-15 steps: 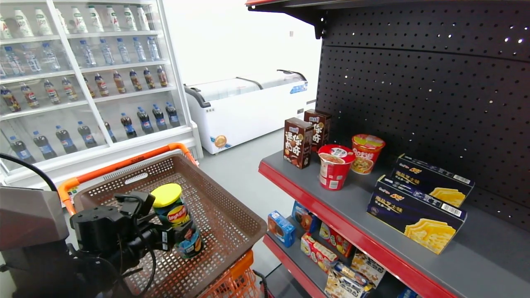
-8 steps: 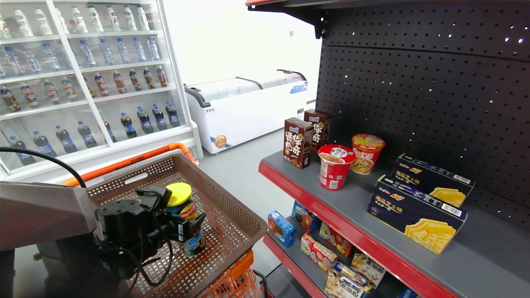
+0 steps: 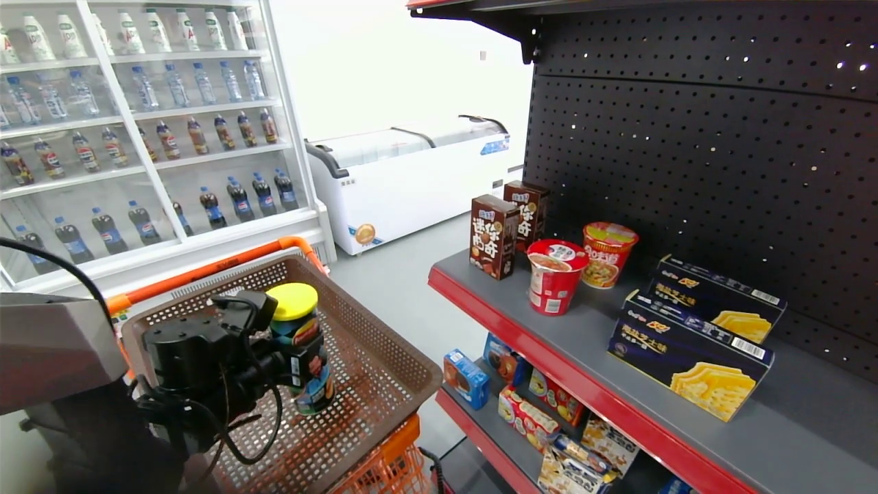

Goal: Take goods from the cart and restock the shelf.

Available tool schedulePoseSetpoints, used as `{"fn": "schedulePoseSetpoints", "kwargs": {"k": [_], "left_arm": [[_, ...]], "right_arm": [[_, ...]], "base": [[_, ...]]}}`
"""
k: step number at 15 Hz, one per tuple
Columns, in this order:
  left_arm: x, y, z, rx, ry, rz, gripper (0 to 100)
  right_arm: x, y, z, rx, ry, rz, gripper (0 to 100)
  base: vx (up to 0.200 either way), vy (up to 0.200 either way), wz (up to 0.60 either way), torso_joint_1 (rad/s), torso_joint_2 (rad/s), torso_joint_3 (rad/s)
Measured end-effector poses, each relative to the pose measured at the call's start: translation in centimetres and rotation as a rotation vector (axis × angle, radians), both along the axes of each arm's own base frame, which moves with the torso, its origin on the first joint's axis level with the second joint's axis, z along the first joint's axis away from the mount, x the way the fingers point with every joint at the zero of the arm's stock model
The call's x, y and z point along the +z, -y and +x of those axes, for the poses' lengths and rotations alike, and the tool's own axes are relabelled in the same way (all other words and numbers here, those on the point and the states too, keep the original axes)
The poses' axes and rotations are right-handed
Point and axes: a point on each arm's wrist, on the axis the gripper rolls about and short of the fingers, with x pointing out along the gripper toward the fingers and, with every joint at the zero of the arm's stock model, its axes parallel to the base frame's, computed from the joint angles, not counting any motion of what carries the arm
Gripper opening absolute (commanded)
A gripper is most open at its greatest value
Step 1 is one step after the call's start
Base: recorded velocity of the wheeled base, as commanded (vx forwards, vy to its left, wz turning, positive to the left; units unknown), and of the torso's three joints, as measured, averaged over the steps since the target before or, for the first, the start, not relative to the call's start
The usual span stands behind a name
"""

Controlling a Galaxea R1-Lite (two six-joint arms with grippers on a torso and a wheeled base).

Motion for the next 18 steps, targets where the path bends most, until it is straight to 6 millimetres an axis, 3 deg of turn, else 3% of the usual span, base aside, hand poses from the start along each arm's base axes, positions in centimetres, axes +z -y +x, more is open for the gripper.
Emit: {"fn": "schedulePoseSetpoints", "kwargs": {"k": [3, 6, 10, 14, 18], "left_arm": [[3.6, -0.4, -1.6, 0.032, -0.042, -0.007, 0], [7.9, -0.8, -4.5, 0.045, -0.06, -0.012, 0], [13.0, -1.5, -11.1, 0.054, 0.027, -0.024, 0], [14.0, -2.4, -18.0, 0.082, 0.153, -0.039, 0], [11.9, -2.8, -22.3, 0.06, 0.184, -0.043, 0]], "right_arm": [[0.0, 0.0, 0.0, 0.0, 0.0, 0.0, 100], [0.0, 0.0, 0.0, 0.0, 0.0, 0.0, 100], [0.0, 0.0, 0.0, 0.0, 0.0, 0.0, 100], [0.0, 0.0, 0.0, 0.0, 0.0, 0.0, 100], [0.0, 0.0, 0.0, 0.0, 0.0, 0.0, 100]], "base": [[0.0, 0.0, 0.0, 0.0, 0.0, 0.0], [0.0, 0.0, 0.0, 0.0, 0.0, 0.0], [0.0, 0.0, 0.0, 0.0, 0.0, 0.0], [0.0, 0.0, 0.0, 0.0, 0.0, 0.0], [0.0, 0.0, 0.0, 0.0, 0.0, 0.0]]}}
